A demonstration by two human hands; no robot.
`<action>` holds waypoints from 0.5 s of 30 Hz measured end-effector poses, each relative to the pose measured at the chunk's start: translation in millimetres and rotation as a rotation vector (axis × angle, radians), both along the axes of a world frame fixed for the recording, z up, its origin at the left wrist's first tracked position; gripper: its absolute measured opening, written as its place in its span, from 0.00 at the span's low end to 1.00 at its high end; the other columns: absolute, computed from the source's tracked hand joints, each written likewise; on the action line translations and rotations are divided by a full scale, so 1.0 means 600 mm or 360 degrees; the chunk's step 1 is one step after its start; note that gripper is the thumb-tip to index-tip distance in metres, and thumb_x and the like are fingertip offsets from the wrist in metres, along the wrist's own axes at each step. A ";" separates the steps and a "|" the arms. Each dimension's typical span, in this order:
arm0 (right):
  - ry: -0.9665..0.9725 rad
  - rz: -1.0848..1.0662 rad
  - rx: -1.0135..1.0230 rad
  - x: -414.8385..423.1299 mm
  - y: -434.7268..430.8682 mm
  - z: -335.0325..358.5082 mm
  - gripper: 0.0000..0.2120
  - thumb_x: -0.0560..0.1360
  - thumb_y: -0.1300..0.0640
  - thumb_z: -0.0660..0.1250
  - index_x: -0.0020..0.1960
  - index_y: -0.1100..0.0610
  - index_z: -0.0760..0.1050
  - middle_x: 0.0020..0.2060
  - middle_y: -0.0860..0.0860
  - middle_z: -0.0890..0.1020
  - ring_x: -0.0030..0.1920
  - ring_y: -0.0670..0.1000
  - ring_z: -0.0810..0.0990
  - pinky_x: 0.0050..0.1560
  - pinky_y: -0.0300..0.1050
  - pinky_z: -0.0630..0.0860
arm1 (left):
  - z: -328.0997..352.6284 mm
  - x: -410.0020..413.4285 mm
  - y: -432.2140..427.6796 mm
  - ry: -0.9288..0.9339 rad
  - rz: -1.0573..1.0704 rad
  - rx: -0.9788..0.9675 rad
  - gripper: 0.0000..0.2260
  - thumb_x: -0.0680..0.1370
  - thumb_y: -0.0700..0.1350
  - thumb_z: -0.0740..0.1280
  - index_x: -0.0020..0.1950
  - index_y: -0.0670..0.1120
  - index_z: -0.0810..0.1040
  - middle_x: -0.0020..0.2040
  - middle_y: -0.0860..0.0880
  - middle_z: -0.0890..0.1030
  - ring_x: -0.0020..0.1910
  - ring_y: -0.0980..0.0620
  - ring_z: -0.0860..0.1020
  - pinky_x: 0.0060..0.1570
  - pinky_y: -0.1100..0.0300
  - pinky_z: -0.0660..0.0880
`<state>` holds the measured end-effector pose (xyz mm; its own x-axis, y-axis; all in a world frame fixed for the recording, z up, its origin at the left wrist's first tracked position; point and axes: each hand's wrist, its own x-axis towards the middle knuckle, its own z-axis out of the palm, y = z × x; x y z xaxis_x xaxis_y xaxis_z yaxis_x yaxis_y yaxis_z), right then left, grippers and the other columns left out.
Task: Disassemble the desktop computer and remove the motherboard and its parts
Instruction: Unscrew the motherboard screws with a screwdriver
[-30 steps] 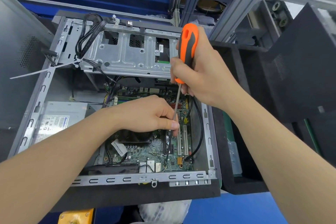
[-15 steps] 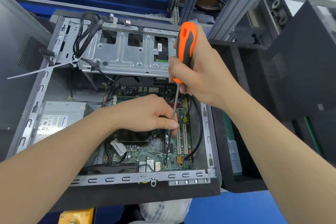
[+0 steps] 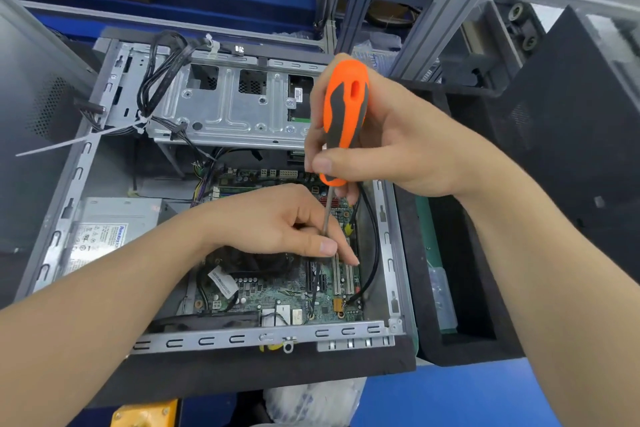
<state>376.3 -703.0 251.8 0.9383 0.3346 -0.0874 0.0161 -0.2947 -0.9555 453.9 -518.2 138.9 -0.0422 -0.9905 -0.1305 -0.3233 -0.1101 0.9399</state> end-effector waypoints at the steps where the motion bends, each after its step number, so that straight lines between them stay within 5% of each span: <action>1: -0.0013 -0.0012 -0.0037 -0.002 -0.001 0.007 0.16 0.77 0.65 0.73 0.57 0.64 0.68 0.47 0.65 0.79 0.38 0.62 0.80 0.35 0.53 0.81 | 0.001 0.000 -0.001 -0.0015 -0.0013 -0.0018 0.16 0.84 0.44 0.66 0.53 0.31 0.84 0.42 0.62 0.85 0.37 0.70 0.77 0.41 0.74 0.67; 3: -0.0107 -0.0086 -0.0222 -0.009 0.001 0.024 0.15 0.76 0.63 0.75 0.54 0.68 0.71 0.45 0.64 0.78 0.40 0.58 0.81 0.37 0.52 0.80 | 0.005 -0.003 -0.001 -0.0016 -0.0052 -0.0045 0.11 0.84 0.43 0.66 0.57 0.40 0.86 0.45 0.64 0.86 0.42 0.66 0.80 0.46 0.72 0.69; 6: -0.0235 -0.0212 -0.0503 -0.027 0.015 0.057 0.15 0.78 0.53 0.74 0.48 0.65 0.76 0.41 0.59 0.80 0.37 0.55 0.84 0.35 0.51 0.80 | 0.012 -0.010 0.000 0.0001 -0.0121 -0.0091 0.09 0.84 0.37 0.65 0.56 0.40 0.86 0.38 0.70 0.80 0.38 0.72 0.76 0.43 0.79 0.66; 10: -0.0713 -0.0475 -0.1176 -0.039 0.044 0.092 0.16 0.77 0.38 0.68 0.41 0.50 0.77 0.30 0.48 0.77 0.32 0.46 0.78 0.33 0.38 0.70 | 0.023 -0.025 -0.002 0.0012 -0.0163 -0.0040 0.09 0.85 0.40 0.65 0.54 0.47 0.86 0.35 0.68 0.78 0.33 0.68 0.72 0.40 0.76 0.65; 13: -0.0837 -0.0522 -0.1609 -0.039 0.062 0.097 0.21 0.74 0.32 0.60 0.33 0.48 0.72 0.24 0.44 0.71 0.27 0.41 0.67 0.29 0.43 0.70 | 0.034 -0.038 0.001 0.0073 -0.0212 0.0074 0.09 0.85 0.46 0.66 0.54 0.53 0.86 0.37 0.59 0.82 0.33 0.58 0.71 0.41 0.66 0.65; 15: -0.0744 -0.0489 -0.1744 -0.030 0.063 0.086 0.23 0.68 0.29 0.56 0.30 0.47 0.70 0.23 0.43 0.70 0.27 0.39 0.64 0.30 0.47 0.74 | 0.040 -0.047 0.004 0.0171 -0.0280 0.0124 0.08 0.85 0.46 0.66 0.55 0.52 0.85 0.42 0.58 0.84 0.37 0.60 0.74 0.44 0.67 0.67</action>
<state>358.4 -665.0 303.6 0.9817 0.0555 0.1823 0.0786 -0.9894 -0.1217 425.9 -516.0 163.1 -0.2312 -0.9537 -0.1921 -0.2422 -0.1348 0.9608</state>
